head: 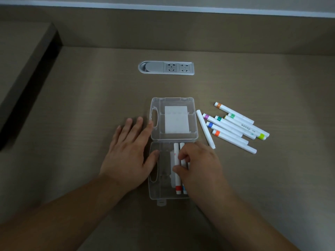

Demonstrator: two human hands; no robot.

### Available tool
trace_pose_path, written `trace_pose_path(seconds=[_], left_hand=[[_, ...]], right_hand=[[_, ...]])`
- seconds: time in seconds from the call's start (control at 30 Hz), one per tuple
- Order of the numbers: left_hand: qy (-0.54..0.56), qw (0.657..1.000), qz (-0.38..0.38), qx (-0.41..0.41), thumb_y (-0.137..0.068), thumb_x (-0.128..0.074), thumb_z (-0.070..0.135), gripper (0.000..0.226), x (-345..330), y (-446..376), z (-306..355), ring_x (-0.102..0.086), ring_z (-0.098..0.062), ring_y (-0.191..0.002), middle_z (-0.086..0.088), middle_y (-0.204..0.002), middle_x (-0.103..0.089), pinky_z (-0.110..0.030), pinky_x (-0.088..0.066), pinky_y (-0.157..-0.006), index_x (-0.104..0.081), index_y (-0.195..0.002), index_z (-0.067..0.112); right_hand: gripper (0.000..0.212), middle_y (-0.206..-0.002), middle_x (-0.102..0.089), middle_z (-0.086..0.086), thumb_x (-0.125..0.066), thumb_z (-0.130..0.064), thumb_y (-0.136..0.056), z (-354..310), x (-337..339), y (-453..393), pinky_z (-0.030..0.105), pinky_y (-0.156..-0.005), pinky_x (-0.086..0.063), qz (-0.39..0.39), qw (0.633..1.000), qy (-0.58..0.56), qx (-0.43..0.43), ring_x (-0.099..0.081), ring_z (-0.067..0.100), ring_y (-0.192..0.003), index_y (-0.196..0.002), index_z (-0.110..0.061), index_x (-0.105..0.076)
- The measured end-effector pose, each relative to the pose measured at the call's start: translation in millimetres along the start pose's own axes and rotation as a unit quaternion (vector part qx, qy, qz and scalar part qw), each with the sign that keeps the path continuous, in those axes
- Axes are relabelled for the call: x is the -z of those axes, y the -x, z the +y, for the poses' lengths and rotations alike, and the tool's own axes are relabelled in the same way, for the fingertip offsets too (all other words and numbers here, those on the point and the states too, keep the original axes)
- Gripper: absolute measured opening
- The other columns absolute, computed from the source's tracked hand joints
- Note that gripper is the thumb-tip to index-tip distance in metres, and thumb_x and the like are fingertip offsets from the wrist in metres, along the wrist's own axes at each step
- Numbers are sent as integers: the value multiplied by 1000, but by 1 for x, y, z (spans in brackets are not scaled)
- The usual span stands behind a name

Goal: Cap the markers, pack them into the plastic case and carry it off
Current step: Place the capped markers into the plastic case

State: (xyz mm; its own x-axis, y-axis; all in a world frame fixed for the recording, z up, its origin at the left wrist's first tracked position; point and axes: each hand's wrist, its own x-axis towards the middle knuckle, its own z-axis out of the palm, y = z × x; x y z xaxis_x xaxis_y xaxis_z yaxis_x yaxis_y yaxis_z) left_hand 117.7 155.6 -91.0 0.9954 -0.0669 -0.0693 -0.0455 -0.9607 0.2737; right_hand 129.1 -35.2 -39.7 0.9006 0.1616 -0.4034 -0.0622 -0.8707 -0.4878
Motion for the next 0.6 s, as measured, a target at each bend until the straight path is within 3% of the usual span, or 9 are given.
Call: trace_pose_path(seconds=[0.13, 0.23, 0.3, 0.43, 0.6], left_hand=[[-2, 1000, -3, 1, -91, -19, 67, 77, 0, 0, 0, 11, -17, -154, 3, -168, -1, -45, -1, -125, 0, -159, 35], [-3, 1000, -6, 2, -91, -18, 68, 78, 1, -1, 1, 12, -16, -154, 3, -168, 1, -45, -1, -126, 1, -159, 35], [0, 1000, -6, 2, -91, -19, 67, 78, 1, -1, 0, 13, -16, -154, 4, -168, 2, -45, -1, -126, 2, -159, 35], [-1, 1000, -7, 0, -91, -18, 68, 77, 0, 0, -1, 15, -16, -154, 4, -168, 2, -45, 0, -126, 3, -158, 36], [2, 1000, -6, 0, -90, -18, 68, 77, -1, -1, -1, 15, -15, -153, 4, -168, 2, -45, -1, -126, 4, -158, 37]], right_hand=[[20, -102, -53, -10, -70, -41, -85, -3, 4, -2, 29, -95, -51, -14, 1000, 9, -2, -55, 10, -101, -99, -32, -58], [10, -99, -58, -10, -65, -36, -90, 3, 9, 7, 17, -83, -51, 9, 999, -34, 11, -58, 7, -87, -98, -30, -62], [4, -89, -60, -12, -64, -29, -92, 15, 16, 13, 13, -71, -49, 69, 994, -80, 12, -58, 3, -78, -88, -30, -62], [7, -88, -62, -6, -71, -18, -83, 69, 36, 1, 26, -78, -44, 250, 968, -13, 8, -59, 15, -86, -88, -23, -72], [15, -90, -66, 7, -76, -10, -75, 105, 46, -14, 37, -83, -48, 296, 952, 73, -2, -61, 32, -88, -90, -12, -74]])
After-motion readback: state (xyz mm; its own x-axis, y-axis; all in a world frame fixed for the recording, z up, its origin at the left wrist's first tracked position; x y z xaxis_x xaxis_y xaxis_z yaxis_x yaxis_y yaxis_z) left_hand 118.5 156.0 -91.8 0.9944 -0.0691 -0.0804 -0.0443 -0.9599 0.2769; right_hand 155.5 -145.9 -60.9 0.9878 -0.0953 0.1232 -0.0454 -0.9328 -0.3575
